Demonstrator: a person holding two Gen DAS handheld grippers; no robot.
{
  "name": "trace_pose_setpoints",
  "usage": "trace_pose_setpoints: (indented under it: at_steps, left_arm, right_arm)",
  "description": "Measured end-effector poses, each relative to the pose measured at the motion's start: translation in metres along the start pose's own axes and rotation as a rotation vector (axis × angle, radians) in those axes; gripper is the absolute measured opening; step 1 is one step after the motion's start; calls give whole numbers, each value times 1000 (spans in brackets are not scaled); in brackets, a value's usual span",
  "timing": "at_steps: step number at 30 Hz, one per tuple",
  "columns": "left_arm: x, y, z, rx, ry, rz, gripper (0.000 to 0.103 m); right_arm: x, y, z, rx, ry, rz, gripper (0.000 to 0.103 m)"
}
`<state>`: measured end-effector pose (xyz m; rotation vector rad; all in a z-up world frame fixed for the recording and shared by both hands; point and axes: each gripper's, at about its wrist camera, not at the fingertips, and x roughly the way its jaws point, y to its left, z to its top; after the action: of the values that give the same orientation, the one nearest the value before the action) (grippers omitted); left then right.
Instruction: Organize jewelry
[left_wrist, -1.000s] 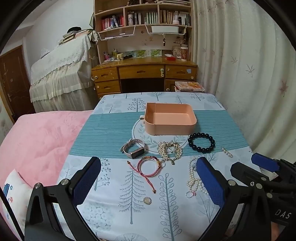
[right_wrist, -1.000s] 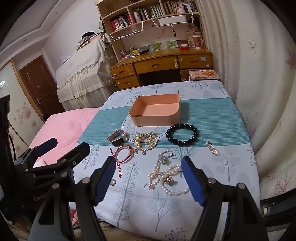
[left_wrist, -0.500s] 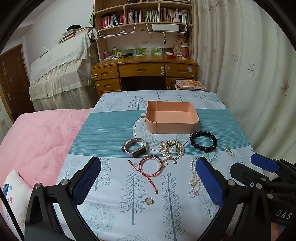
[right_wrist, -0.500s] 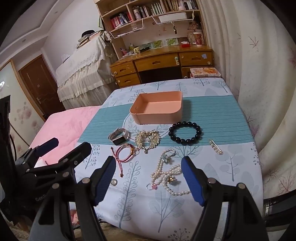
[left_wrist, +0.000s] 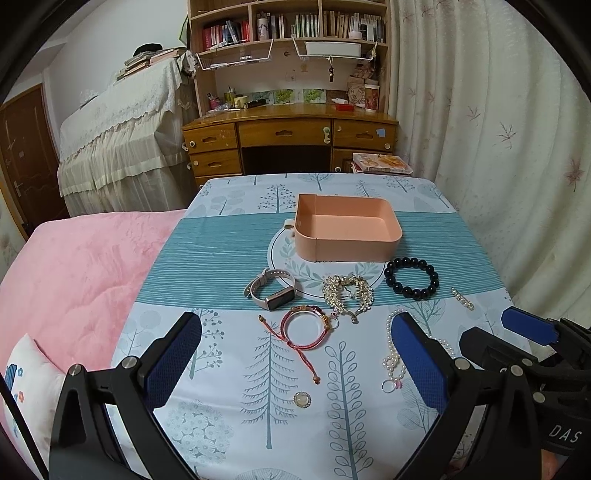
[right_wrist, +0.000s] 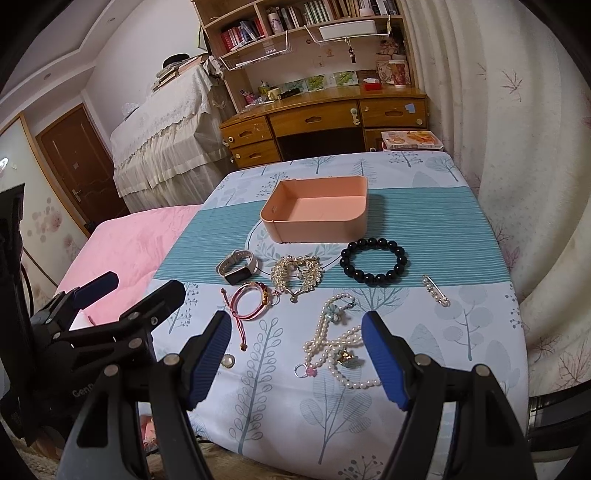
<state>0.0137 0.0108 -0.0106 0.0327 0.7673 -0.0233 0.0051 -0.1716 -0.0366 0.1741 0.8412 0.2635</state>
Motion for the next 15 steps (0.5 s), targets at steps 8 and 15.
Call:
trace_pose_setpoints:
  at_steps: [8, 15]
  left_arm:
    - [2, 2, -2, 1, 1, -2, 101]
    - [2, 0, -2, 1, -2, 2, 101]
  right_arm:
    - [1, 2, -1, 2, 0, 6, 74]
    - [4, 6, -1, -2, -5, 9, 74]
